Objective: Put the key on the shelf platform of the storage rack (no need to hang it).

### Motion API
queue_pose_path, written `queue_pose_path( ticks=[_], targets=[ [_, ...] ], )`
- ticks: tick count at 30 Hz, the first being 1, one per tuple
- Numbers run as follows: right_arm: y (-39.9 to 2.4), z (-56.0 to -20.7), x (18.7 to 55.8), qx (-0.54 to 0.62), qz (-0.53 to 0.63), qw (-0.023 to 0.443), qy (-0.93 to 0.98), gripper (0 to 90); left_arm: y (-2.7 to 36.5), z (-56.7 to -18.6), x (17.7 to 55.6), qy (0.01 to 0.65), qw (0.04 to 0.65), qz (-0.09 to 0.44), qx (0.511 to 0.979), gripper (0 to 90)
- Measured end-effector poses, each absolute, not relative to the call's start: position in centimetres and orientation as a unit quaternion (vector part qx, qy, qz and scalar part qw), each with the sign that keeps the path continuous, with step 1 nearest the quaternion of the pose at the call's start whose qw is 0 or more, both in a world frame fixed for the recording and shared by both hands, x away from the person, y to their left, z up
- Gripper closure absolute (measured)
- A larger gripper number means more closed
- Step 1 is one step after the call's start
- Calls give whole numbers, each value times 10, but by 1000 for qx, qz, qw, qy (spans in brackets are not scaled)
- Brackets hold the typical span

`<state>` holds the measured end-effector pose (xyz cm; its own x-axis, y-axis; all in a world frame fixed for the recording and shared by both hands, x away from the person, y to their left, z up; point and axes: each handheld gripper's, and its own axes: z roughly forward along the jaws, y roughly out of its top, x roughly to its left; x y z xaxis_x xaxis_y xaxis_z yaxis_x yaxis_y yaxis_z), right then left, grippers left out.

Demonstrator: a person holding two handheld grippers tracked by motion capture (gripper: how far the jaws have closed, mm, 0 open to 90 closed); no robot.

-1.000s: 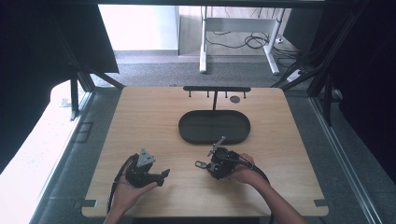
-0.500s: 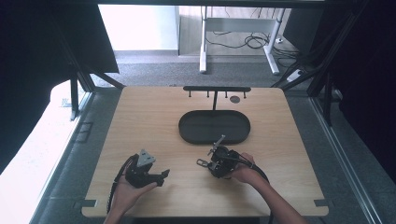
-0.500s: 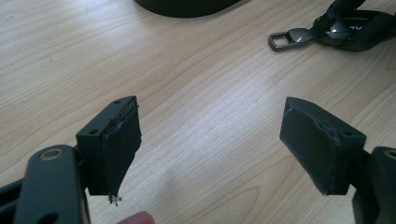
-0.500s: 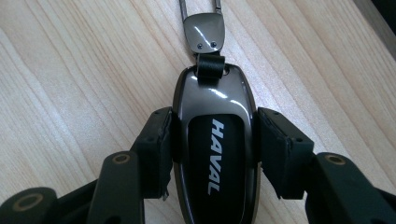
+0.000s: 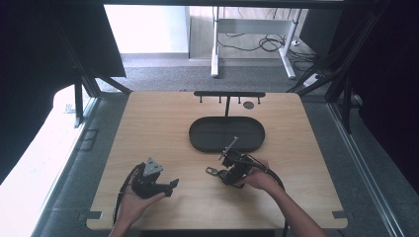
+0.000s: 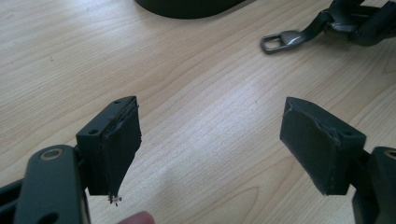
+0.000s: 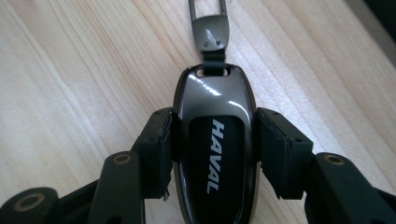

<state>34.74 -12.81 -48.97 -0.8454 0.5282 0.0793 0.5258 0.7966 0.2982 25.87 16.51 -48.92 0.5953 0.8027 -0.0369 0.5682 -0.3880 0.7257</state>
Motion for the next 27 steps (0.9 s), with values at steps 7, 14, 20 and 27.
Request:
queue_pose_path(
  ticks=[7,14,20,27],
  targets=[
    [-132,-482,350,278,168,-4,946,494,164,-490,259,418,359,161,818,209],
    [-136,-469,353,291,201,-17,935,494,165,-492,260,421,360,156,818,209],
    [-139,-457,355,289,214,-14,933,494,165,-492,260,419,365,148,818,209],
    [-141,-445,357,285,223,-6,932,494,163,-495,261,417,364,143,820,209]
  ],
)
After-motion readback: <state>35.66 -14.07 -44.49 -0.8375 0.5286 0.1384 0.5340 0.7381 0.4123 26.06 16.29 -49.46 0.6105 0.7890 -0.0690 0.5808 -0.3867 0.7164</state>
